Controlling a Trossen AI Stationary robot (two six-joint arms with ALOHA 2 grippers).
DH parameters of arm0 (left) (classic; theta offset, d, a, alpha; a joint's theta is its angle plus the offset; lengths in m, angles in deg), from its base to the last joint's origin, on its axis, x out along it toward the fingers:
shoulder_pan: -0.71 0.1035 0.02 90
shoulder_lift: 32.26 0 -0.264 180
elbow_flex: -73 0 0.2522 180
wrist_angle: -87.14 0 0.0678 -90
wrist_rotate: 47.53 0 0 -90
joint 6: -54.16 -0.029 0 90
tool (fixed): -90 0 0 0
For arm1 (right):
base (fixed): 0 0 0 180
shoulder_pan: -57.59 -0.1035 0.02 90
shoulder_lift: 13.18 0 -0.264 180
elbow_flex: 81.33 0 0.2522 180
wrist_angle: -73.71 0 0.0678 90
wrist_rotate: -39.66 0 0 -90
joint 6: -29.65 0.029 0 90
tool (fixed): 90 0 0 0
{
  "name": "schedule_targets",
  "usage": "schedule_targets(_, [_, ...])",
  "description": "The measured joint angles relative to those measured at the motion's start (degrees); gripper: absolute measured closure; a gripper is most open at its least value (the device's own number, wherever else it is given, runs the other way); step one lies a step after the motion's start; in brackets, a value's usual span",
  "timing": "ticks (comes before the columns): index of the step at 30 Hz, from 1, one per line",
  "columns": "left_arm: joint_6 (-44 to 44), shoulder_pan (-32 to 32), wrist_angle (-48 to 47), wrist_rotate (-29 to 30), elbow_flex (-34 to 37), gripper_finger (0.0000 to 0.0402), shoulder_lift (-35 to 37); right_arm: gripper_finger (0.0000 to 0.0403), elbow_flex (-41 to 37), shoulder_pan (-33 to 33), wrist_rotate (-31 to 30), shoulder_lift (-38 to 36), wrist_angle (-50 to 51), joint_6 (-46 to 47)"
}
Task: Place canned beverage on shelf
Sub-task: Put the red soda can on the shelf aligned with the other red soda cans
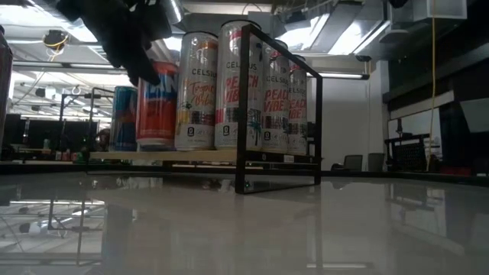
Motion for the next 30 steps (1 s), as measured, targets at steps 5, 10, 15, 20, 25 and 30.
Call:
schedule_targets(5, [-1.65,1.97,0.04,-0.92,0.31,0.0125,0.00,0.0022,0.00,-0.07,0.00,0.02,-0.02,-0.01])
schedule_targets(10, [-2.77,3.53,0.03,-1.22,0.31,0.0125,-0.56,0.0022,0.00,-0.07,0.00,0.04,-0.04,-0.01])
schedule_targets(15, [-3.16,3.96,0.64,-0.86,0.31,0.0124,-1.91,0.0022,0.00,-0.09,-0.02,0.04,-0.04,-0.02])
schedule_targets(20, [-3.84,3.86,0.91,-0.90,0.22,0.0109,-2.59,0.0022,0.00,-0.09,0.00,0.04,-0.02,0.00])
schedule_targets(25, [-3.82,3.86,0.66,-0.88,0.22,0.0088,-2.51,0.0022,0.00,-0.09,-0.01,0.04,-0.02,-0.01])
schedule_targets(30, [-3.43,3.86,0.40,-0.87,0.24,0.0078,-2.49,0.0022,0.00,-0.09,0.00,0.04,-0.01,0.01])
